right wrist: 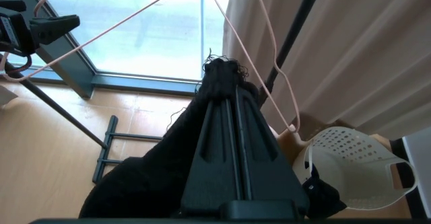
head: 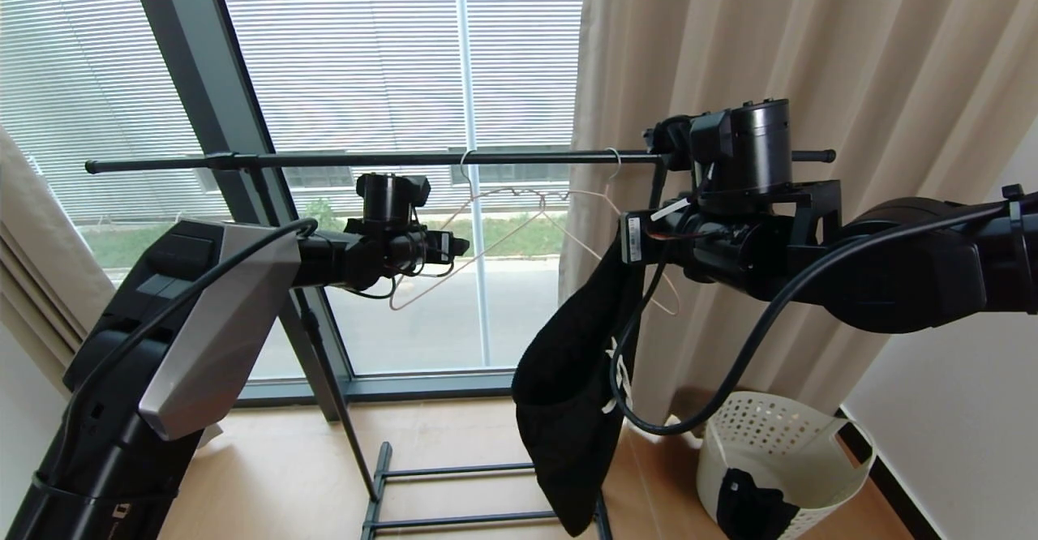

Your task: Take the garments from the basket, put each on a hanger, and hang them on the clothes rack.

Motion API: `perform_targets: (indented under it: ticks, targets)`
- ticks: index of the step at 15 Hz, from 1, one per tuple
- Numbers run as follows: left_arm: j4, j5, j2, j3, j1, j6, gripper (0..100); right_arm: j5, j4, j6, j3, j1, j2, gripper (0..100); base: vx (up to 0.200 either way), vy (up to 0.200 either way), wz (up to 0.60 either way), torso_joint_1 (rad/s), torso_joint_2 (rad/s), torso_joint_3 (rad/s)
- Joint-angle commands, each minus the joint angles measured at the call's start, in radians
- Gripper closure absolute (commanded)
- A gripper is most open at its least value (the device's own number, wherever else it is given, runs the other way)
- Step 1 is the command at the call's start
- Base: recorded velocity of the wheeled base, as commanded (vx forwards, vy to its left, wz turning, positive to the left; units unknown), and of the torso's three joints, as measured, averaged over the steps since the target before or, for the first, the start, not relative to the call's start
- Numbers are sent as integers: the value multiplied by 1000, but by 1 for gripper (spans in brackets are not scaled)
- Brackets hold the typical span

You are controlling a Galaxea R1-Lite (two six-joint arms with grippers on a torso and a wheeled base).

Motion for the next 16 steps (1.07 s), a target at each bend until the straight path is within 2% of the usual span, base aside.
perform_targets:
  ticks: [1,5,6,16]
  targets:
    - [0,1,10,0,1,-1,0,0,-1,0,0,0,0,100,0,0,0,0,0,0]
    - [-1,-1,22,0,1,-2,0,0,-1,0,0,0,-1,100,0,0,0,0,0,0]
    - [0,1,22,0,-1,-2,100,0,-1,0,0,0,-1,100,0,0,0,0,0,0]
    - [0,10,11,3,-4,-22,100,0,-1,0,0,0,-7,100,0,0,0,0,0,0]
